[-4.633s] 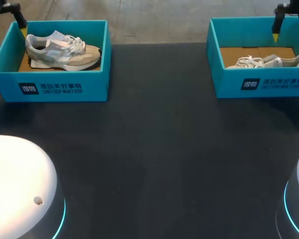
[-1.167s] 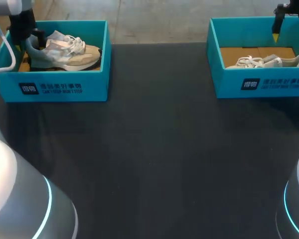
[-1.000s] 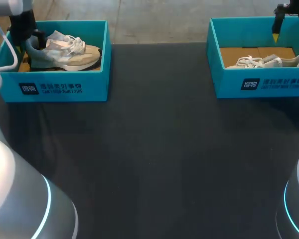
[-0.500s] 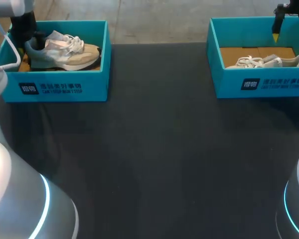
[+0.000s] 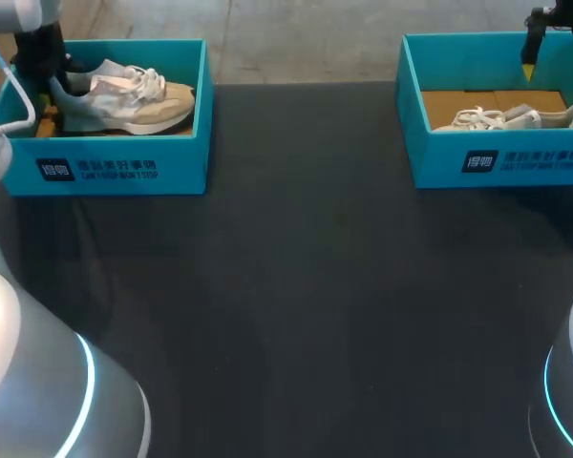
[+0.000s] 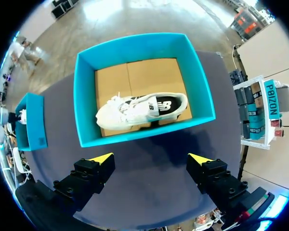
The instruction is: Take the shoe out of the shoebox, open the shoe tongue, remove and reinsert the insole, then place the shoe into the shoebox
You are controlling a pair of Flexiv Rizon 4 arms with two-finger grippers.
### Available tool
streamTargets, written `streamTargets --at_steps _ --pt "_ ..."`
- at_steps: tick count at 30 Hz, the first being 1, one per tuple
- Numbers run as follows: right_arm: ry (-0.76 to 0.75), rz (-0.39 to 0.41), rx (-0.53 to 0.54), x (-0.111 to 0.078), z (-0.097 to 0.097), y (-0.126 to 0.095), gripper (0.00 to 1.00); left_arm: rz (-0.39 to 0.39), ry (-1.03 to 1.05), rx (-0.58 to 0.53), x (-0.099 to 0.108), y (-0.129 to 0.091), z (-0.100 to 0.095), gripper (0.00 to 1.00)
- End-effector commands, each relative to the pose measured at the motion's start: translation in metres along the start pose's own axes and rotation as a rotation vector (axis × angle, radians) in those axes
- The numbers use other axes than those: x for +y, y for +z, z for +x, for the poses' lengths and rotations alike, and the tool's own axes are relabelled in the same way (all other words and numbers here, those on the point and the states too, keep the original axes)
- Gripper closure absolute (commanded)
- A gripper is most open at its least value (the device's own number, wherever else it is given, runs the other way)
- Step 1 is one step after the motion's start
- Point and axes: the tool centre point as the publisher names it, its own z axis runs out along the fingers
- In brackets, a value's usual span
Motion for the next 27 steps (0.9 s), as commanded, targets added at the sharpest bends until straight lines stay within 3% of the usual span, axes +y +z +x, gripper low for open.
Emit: streamTargets --at_steps 1,17,27 --pt "-0.001 -0.002 0.002 -0.001 -0.001 0.000 0.00 0.009 0.008 -0.011 0.001 -0.005 -0.001 1.00" --pt "-0.001 -0.002 0.002 -0.001 -0.001 0.000 0.00 -0.033 -0.014 -0.048 -0.004 -0.041 0.016 1.00" --pt "-0.001 -0.002 0.002 -0.001 -0.001 0.000 0.00 -0.059 -0.034 -0.064 -0.014 -0.083 0.022 1.00"
